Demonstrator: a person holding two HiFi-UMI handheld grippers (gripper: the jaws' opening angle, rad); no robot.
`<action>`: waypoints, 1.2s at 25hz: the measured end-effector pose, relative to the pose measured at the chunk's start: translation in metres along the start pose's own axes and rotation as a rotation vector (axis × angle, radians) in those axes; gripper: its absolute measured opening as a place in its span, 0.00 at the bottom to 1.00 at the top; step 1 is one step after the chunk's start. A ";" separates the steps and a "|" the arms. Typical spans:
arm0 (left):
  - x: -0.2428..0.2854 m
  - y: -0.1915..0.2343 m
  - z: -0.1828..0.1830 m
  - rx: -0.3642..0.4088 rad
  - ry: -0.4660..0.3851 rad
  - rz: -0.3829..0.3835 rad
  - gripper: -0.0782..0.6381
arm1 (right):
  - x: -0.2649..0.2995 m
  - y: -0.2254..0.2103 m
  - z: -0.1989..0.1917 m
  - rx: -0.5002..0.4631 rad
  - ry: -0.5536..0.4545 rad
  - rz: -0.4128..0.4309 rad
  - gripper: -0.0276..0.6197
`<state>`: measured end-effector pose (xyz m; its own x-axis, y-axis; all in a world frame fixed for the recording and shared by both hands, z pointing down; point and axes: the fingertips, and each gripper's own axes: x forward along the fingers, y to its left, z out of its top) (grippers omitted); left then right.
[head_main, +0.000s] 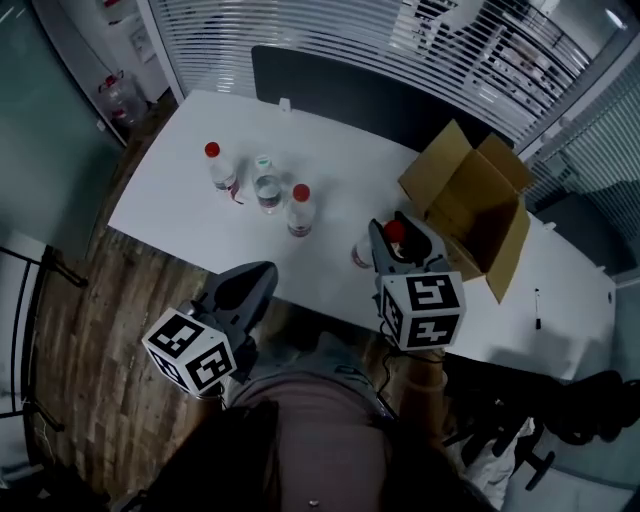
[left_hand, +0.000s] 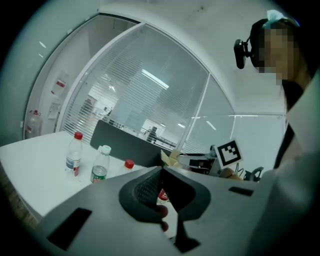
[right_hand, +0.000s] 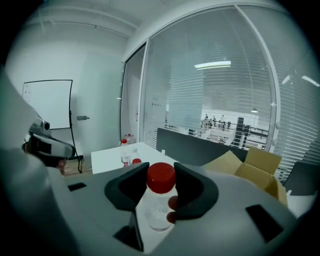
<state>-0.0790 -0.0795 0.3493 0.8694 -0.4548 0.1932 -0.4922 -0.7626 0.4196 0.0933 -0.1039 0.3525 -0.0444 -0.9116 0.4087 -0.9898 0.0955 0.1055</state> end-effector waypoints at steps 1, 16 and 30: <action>-0.001 0.001 0.000 -0.004 -0.013 0.014 0.12 | 0.005 0.003 -0.002 -0.006 0.006 0.018 0.30; -0.028 0.018 0.002 -0.054 -0.110 0.241 0.12 | 0.059 0.050 -0.032 -0.103 0.098 0.236 0.30; -0.053 0.026 -0.004 -0.077 -0.133 0.347 0.12 | 0.081 0.087 -0.057 -0.132 0.160 0.344 0.31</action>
<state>-0.1379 -0.0734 0.3533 0.6360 -0.7394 0.2209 -0.7471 -0.5183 0.4162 0.0111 -0.1467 0.4463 -0.3382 -0.7448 0.5753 -0.8946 0.4441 0.0490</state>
